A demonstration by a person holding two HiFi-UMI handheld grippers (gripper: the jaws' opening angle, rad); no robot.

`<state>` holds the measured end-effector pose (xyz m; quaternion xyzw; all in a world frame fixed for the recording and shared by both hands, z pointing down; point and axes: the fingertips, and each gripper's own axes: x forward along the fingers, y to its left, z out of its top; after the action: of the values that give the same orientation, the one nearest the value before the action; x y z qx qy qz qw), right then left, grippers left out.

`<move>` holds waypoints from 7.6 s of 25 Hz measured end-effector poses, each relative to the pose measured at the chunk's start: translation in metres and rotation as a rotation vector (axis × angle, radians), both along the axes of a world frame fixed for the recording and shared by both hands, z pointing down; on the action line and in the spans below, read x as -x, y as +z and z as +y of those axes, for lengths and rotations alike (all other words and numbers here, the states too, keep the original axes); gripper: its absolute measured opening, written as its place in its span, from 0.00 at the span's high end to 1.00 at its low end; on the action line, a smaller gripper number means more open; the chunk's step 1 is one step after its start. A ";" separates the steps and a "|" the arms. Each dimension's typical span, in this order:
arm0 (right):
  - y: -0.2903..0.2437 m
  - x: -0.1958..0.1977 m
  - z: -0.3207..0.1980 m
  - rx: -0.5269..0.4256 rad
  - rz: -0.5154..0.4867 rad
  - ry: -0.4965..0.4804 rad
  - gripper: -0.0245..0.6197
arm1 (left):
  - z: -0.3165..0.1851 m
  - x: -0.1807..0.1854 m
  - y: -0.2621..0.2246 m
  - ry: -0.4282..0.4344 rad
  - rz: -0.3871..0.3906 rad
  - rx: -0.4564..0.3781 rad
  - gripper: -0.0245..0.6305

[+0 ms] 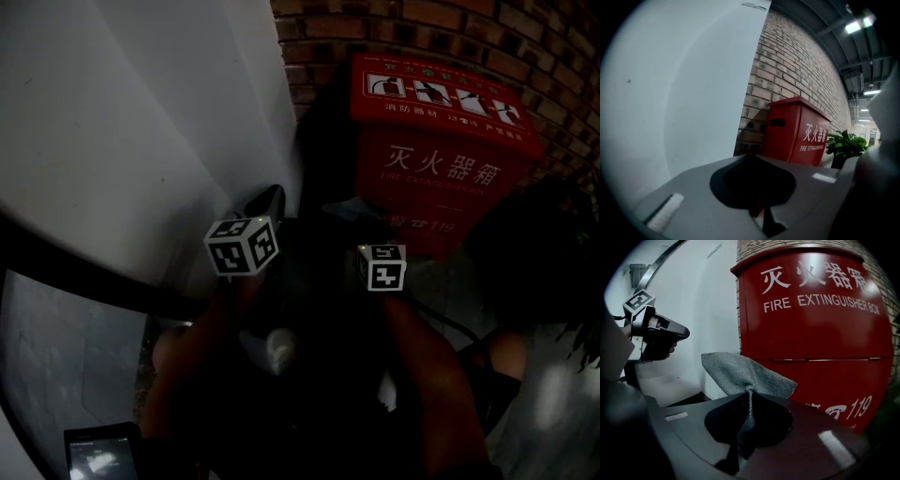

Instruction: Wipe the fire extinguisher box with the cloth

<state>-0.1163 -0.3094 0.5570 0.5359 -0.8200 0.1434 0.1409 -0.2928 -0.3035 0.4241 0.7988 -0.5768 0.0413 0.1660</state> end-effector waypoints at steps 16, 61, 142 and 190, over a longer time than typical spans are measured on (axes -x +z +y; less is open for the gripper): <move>0.012 -0.163 0.017 -0.014 0.059 0.213 0.91 | -0.021 -0.119 0.004 0.097 -0.021 -0.013 0.96; 0.100 -0.021 0.022 0.195 -0.023 0.073 0.91 | -0.002 0.006 -0.002 -0.012 -0.056 -0.082 0.96; -0.278 -0.307 0.057 -0.338 -0.100 0.164 0.91 | 0.030 -0.250 -0.113 0.068 0.022 -0.207 0.96; -0.250 -0.346 -0.095 -0.178 -0.494 -0.132 0.91 | -0.005 -0.356 -0.098 0.057 -0.024 -0.234 0.96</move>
<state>0.2297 -0.4041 0.3075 0.4403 -0.8721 0.1876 -0.1022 0.0628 -0.3089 0.3262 0.8283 -0.5566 -0.0123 0.0635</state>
